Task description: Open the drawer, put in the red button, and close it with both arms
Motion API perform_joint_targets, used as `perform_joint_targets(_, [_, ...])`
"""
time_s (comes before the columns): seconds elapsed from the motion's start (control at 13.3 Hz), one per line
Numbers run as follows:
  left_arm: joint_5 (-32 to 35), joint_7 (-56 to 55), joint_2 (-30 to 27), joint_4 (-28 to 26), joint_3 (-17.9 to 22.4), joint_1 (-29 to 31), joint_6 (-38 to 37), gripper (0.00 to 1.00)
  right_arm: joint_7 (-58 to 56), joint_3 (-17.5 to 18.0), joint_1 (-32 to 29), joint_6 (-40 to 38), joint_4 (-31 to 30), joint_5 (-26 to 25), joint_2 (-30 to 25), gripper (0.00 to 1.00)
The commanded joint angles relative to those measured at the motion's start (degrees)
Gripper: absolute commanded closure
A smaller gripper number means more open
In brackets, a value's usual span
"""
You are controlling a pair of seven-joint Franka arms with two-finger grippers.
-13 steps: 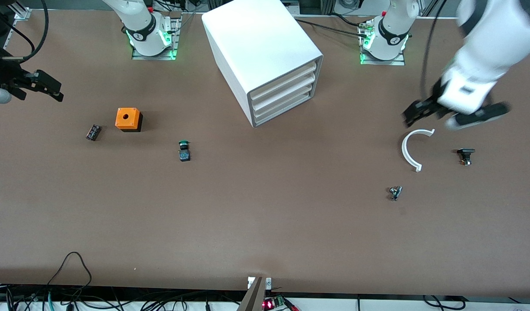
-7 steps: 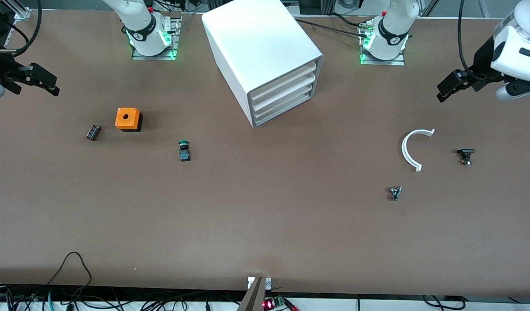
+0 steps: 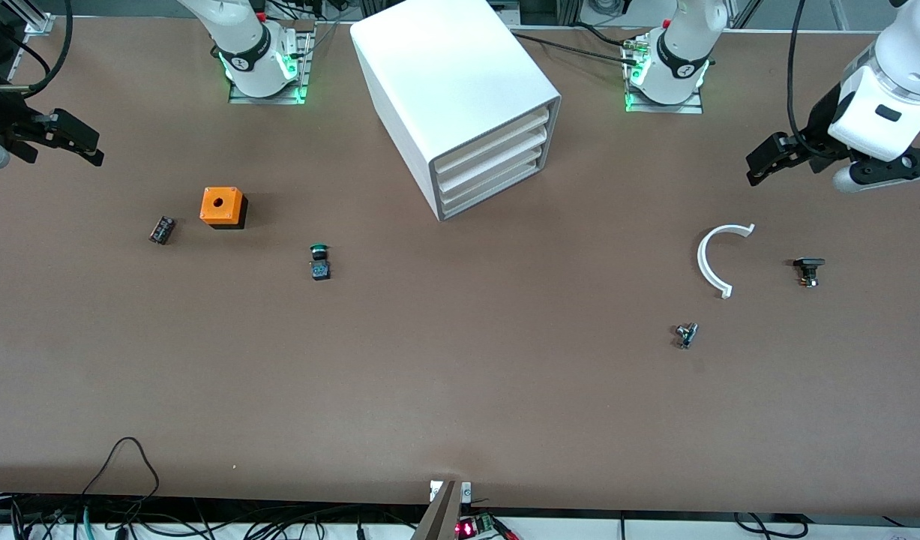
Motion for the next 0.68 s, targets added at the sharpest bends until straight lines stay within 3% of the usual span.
perform_joint_targets(0.0, [0.86,3.33,1.95,3.26,0.14,0.36,-0.86,0.0,0.07,0.01,0.03,-0.51,0.65,0.36,-0.13,0.0])
perform_joint_targets(0.6, [0.07,3.42,1.95,3.35,0.23,0.45,-1.13,0.0,0.16,0.09,-0.06,0.37,0.21,0.36,-0.22,0.0])
